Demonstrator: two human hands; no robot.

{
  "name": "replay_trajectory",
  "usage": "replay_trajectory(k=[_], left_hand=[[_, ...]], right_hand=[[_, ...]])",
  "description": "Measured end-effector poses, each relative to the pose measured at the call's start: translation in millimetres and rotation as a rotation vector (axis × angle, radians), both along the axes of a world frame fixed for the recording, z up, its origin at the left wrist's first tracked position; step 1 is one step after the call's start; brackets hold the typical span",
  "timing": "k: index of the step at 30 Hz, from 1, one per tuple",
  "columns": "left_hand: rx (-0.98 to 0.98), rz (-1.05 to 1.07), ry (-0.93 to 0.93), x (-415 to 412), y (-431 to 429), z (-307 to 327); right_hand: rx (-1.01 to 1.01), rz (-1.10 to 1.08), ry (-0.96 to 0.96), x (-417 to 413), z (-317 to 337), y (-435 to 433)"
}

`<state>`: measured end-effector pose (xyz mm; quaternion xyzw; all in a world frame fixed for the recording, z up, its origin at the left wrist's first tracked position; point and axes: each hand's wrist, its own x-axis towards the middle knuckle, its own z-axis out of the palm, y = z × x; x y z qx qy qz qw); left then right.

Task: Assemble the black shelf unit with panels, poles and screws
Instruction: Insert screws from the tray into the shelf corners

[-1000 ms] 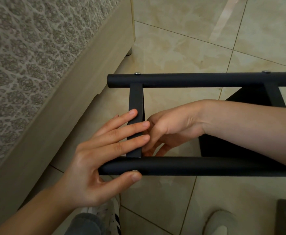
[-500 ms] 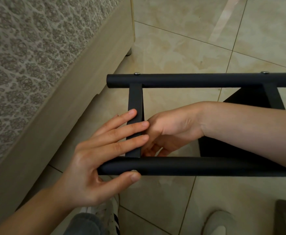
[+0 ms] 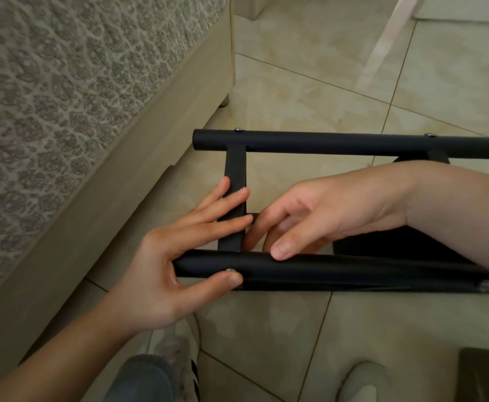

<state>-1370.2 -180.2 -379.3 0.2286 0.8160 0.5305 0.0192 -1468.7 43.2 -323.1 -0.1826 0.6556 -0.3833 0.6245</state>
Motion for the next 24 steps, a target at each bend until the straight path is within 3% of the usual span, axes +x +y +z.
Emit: replay_trajectory(k=[3, 9, 15, 24], left_hand=[[0.075, 0.152, -0.059, 11, 1, -2], [0.466, 0.434, -0.429, 33, 31, -16], [0.427, 0.399, -0.578, 40, 45, -17], [0.381, 0.438, -0.685, 37, 52, 18]], right_hand=[[0.055, -0.054, 0.177, 12, 13, 7], [0.136, -0.129, 0.494, 42, 26, 15], [0.297, -0.018, 0.946, 71, 22, 22], [0.347, 0.044, 1.142, 84, 38, 30]])
